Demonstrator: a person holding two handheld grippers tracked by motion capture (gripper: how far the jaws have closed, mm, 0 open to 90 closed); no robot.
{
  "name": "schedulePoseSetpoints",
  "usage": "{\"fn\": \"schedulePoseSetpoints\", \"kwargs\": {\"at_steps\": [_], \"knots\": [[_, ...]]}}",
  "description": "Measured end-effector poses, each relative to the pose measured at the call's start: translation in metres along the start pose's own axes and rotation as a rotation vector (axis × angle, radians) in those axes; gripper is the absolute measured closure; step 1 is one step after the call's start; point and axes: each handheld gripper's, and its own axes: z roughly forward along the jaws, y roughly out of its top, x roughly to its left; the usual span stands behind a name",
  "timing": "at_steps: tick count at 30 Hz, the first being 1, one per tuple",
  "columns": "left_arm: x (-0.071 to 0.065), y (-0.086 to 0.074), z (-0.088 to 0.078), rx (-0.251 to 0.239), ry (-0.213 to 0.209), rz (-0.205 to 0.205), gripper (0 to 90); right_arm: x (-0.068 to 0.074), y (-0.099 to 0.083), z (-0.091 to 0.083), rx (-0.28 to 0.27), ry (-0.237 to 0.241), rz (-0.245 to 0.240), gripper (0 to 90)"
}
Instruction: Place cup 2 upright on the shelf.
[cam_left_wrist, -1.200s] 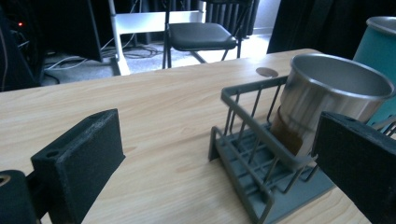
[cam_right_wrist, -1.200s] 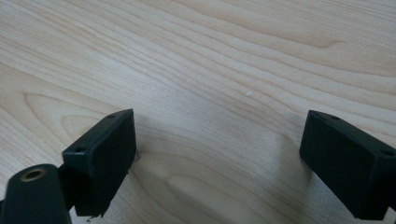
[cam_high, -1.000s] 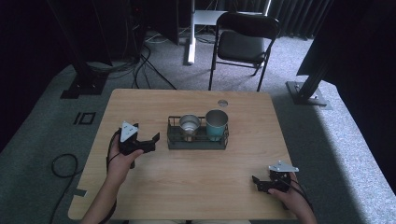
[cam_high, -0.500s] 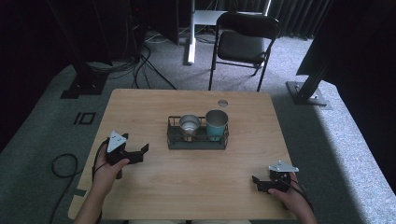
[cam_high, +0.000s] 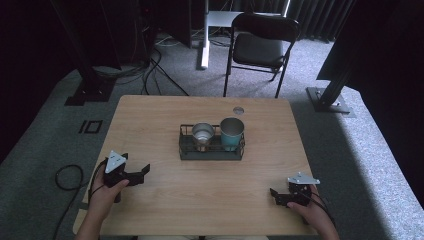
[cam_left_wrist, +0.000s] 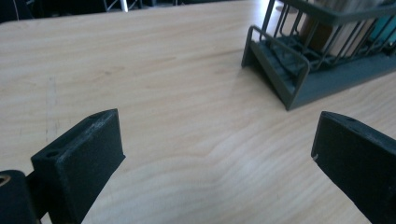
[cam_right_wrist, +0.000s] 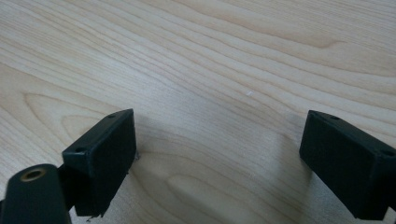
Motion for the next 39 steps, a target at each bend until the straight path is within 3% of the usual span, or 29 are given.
{"fn": "schedulePoseSetpoints", "kwargs": {"at_steps": [6, 20, 39], "knots": [[0.001, -0.012, -0.005, 0.041, 0.004, 0.010, 2.8, 0.000, 0.000, 0.000, 0.000, 0.000, -0.004, 10.4], [0.014, -0.039, -0.021, 0.125, 0.052, -0.030, 2.8, 0.000, 0.000, 0.000, -0.001, 0.000, -0.003, 10.4], [0.021, -0.057, -0.032, 0.180, 0.100, -0.079, 2.8, 0.000, 0.000, 0.000, -0.001, 0.000, -0.003, 10.4]]}}
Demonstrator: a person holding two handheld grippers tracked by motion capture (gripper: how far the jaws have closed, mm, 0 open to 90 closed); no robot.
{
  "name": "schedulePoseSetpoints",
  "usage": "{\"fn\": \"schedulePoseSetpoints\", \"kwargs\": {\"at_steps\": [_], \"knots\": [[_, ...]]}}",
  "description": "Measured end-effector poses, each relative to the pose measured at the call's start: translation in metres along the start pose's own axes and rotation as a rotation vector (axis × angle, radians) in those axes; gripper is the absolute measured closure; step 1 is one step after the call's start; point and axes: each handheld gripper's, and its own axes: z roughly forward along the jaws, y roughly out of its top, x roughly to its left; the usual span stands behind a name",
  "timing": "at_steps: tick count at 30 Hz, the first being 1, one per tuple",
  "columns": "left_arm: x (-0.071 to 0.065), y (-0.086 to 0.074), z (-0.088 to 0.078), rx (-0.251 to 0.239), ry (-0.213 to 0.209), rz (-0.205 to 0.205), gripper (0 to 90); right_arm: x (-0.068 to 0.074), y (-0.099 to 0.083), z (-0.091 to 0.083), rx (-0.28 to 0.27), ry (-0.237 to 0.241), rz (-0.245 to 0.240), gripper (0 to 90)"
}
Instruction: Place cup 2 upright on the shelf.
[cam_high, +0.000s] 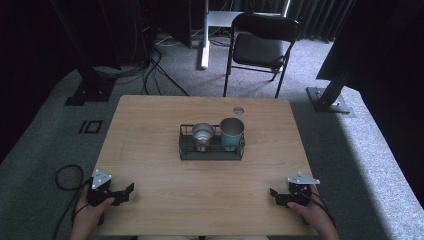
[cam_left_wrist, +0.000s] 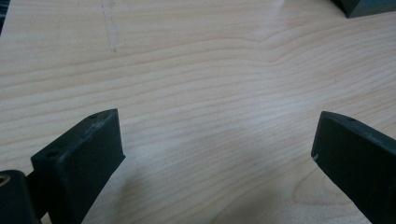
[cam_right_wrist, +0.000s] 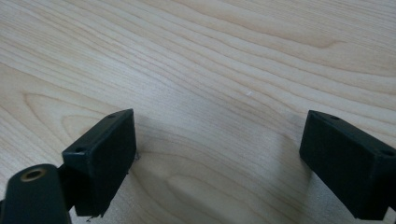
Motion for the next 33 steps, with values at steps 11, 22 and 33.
{"fn": "schedulePoseSetpoints", "kwargs": {"at_steps": [11, 22, 33], "knots": [[-0.0025, -0.0035, 0.0008, 0.112, 0.038, 0.025, 2.8, 0.0000, 0.0000, 0.0000, 0.000, 0.000, 0.001, 10.5], [-0.0041, -0.0050, 0.0007, 0.131, 0.067, 0.024, 2.7, 0.0000, 0.0000, 0.0000, 0.000, 0.000, 0.000, 10.4], [-0.0031, -0.0046, 0.0011, 0.130, 0.087, 0.005, 2.7, 0.0001, 0.0000, 0.0000, 0.000, 0.000, 0.001, 10.4]]}}
